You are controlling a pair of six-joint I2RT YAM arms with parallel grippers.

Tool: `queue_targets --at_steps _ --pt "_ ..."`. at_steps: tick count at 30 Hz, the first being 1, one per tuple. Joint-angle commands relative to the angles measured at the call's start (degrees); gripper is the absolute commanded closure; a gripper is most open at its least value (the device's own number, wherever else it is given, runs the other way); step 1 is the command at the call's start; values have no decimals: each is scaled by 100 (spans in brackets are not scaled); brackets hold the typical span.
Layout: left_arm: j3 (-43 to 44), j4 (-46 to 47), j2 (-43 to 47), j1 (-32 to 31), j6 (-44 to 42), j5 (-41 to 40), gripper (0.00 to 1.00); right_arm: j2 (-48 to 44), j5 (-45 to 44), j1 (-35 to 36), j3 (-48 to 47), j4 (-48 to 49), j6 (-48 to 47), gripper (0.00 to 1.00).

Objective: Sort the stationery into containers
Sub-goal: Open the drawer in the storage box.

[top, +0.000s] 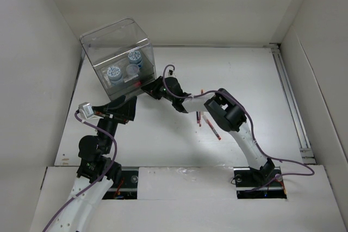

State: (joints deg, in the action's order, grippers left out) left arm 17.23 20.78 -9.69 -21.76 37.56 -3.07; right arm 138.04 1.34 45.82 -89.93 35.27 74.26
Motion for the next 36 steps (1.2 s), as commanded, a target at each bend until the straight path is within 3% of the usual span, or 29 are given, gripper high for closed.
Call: queue_targets --at_steps 1,5,13,17,21,36 --pt "-45 269 20 -21 6 35 17 -23 -13 14 -85 94 18 72" --pt "-45 269 20 -21 6 35 17 117 252 14 -296 94 18 76" --pt "-45 269 20 -21 6 35 17 364 718 14 -693 -20 18 77" --pt "-45 269 20 -21 6 35 17 364 718 14 -693 -20 18 90" --pt "-45 269 73 -21 6 35 17 241 613 14 -386 138 149 100" --pt "-45 269 73 -21 6 35 17 -1103 919 67 1803 753 221 100"
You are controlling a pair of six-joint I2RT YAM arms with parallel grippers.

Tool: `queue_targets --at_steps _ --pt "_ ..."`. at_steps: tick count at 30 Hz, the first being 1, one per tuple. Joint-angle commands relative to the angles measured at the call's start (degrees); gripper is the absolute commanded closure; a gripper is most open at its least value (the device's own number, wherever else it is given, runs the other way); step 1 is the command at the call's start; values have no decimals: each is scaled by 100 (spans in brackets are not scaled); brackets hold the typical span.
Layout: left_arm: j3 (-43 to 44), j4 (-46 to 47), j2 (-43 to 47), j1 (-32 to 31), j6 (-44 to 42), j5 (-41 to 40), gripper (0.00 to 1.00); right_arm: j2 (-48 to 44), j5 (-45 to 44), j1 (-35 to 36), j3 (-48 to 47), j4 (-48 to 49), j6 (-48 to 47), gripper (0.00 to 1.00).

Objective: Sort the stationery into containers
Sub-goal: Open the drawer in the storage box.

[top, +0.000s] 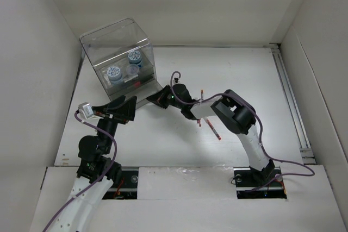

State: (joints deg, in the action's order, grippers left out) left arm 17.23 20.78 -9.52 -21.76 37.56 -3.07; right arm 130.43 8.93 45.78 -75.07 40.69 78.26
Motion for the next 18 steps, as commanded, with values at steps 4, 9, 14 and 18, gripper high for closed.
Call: queue_targets --at_steps 4,9,14,18 --pt "-45 269 -6 -21 6 35 17 -484 285 124 774 264 -179 100" --pt "-45 322 -59 -21 6 87 17 -606 285 238 1090 405 -179 100" --pt "-45 322 -59 -21 6 87 17 -721 232 362 1275 458 -179 100" --pt "-45 322 -59 -21 6 87 17 -782 136 414 1415 458 -127 100"
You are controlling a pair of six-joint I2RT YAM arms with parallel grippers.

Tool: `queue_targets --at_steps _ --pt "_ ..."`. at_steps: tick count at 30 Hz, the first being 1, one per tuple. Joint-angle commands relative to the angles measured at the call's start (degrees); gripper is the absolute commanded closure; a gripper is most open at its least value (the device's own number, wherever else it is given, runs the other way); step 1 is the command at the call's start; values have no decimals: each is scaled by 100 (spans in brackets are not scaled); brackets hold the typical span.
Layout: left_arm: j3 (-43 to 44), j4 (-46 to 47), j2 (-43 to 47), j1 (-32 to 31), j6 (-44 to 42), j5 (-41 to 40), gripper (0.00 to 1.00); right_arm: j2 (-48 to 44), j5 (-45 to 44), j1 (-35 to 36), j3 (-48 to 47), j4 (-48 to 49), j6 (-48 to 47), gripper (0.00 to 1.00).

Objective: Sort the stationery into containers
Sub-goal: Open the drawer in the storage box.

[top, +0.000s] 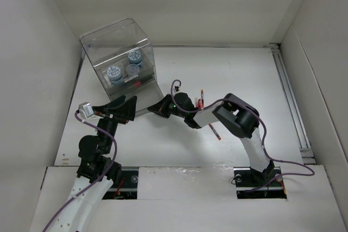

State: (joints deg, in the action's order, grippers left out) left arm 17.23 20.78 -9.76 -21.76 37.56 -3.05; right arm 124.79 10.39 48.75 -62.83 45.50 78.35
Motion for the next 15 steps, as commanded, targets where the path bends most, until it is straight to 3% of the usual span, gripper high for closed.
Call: queue_targets --at_steps 1,15 --pt "-45 322 26 -21 6 85 17 -271 -89 117 192 38 -135 100" --pt "-45 322 27 -21 6 138 17 -438 -143 117 368 38 -197 98"
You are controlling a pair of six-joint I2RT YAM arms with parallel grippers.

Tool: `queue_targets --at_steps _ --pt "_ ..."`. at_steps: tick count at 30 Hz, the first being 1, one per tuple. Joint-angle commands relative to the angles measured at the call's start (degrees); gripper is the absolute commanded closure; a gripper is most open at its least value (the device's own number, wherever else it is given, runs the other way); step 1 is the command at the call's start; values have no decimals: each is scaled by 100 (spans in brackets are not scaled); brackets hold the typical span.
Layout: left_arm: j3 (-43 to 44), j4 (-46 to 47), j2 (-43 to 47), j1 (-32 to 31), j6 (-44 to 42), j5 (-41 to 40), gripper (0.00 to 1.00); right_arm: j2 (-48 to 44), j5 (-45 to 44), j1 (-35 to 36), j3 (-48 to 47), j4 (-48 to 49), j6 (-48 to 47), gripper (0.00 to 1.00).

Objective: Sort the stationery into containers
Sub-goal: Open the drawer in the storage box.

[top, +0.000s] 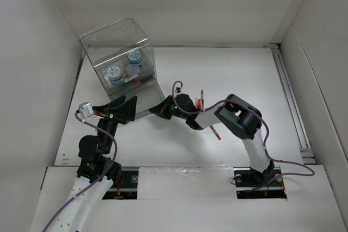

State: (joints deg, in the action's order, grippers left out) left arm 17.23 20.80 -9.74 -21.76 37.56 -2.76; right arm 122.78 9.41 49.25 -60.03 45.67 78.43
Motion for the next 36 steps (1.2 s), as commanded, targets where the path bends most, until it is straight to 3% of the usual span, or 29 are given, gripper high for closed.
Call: queue_targets --at_steps 1,8,16,19,20,24,31,36 --pt "-45 320 25 -21 6 109 17 -289 -44 67 140 -31 -258 98" --pt "-45 320 25 -21 6 109 17 -290 148 -48 71 -330 -513 98" --pt "-45 320 25 -21 6 57 17 -290 202 -100 -149 -823 -935 83" --pt "-45 320 25 -21 6 57 17 -290 403 -153 -272 -1120 -1084 66" --pt "-45 320 25 -21 6 57 17 -290 456 -214 -272 -1191 -1180 54" --pt "-45 320 25 -21 6 57 17 -404 571 -215 -387 -1657 -1453 27" --pt "-45 320 25 -21 6 57 18 -1062 817 -145 -378 -2606 -1840 11" --pt "-45 320 77 -21 6 57 18 -1739 677 -21 -36 -3080 -2078 11"
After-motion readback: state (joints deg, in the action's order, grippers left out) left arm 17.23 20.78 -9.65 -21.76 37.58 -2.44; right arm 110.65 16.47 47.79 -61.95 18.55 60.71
